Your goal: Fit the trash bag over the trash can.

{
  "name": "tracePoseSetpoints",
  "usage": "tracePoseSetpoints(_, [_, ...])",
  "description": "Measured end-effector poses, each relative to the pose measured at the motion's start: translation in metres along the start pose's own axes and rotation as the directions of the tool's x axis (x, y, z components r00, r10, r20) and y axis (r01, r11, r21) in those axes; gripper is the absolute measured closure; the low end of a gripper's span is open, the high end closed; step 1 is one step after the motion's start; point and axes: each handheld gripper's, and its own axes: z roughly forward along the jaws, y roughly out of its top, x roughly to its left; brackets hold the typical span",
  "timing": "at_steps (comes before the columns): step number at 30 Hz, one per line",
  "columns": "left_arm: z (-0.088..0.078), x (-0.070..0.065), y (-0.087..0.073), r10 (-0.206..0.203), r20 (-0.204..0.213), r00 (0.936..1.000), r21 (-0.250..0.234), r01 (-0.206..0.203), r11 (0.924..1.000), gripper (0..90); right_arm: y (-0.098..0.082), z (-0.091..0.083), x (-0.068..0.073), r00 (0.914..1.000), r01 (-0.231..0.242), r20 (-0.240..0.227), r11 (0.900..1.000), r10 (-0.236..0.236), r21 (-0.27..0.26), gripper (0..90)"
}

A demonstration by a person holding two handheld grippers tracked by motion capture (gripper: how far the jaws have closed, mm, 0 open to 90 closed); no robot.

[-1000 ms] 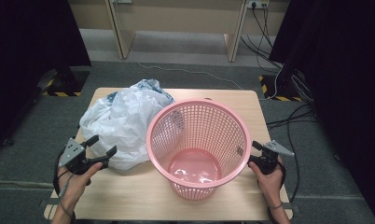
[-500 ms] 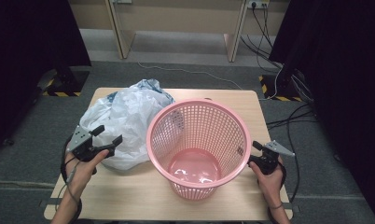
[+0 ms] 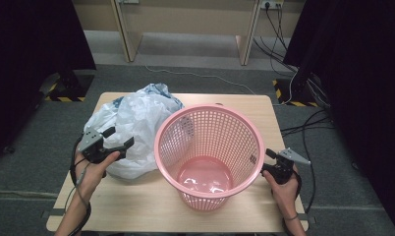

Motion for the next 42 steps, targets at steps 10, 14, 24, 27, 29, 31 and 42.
tracePoseSetpoints(10, [0.024,-0.003,0.022,0.032,0.014,0.9994,0.021,-0.032,0.9993,14.7,0.001,0.002,-0.001,1.0000,0.008,0.002,1.000,-0.008,0.002,14.7])
tracePoseSetpoints(14, [0.035,-0.003,0.027,0.032,0.020,0.9993,0.032,-0.032,0.9990,14.7,0.001,0.002,0.001,0.9998,0.017,0.008,1.000,-0.017,0.004,14.7])
tracePoseSetpoints(24, [0.070,-0.005,0.042,0.078,0.024,0.9967,0.103,-0.080,0.9915,14.6,0.001,0.002,0.000,0.9999,0.010,0.009,1.000,-0.010,0.001,14.7])
tracePoseSetpoints(27, [0.081,-0.002,0.043,0.079,0.010,0.9968,0.138,-0.079,0.9872,14.7,0.001,0.002,0.001,0.9998,0.015,0.009,1.000,-0.015,0.002,14.7])
tracePoseSetpoints(29, [0.087,0.000,0.042,0.070,0.005,0.9976,0.151,-0.069,0.9862,14.7,0.001,0.002,0.001,0.9998,0.018,0.009,1.000,-0.018,0.000,14.8])
tracePoseSetpoints(31, [0.092,0.003,0.041,0.056,-0.004,0.9984,0.170,-0.055,0.9839,14.7,0.001,0.002,0.001,0.9998,0.017,0.009,1.000,-0.017,0.000,14.7])
tracePoseSetpoints(42, [0.107,0.013,0.027,0.032,-0.044,0.9985,0.267,-0.019,0.9635,62.4,0.001,0.002,0.001,0.9998,0.016,0.010,1.000,-0.016,0.001,14.7])
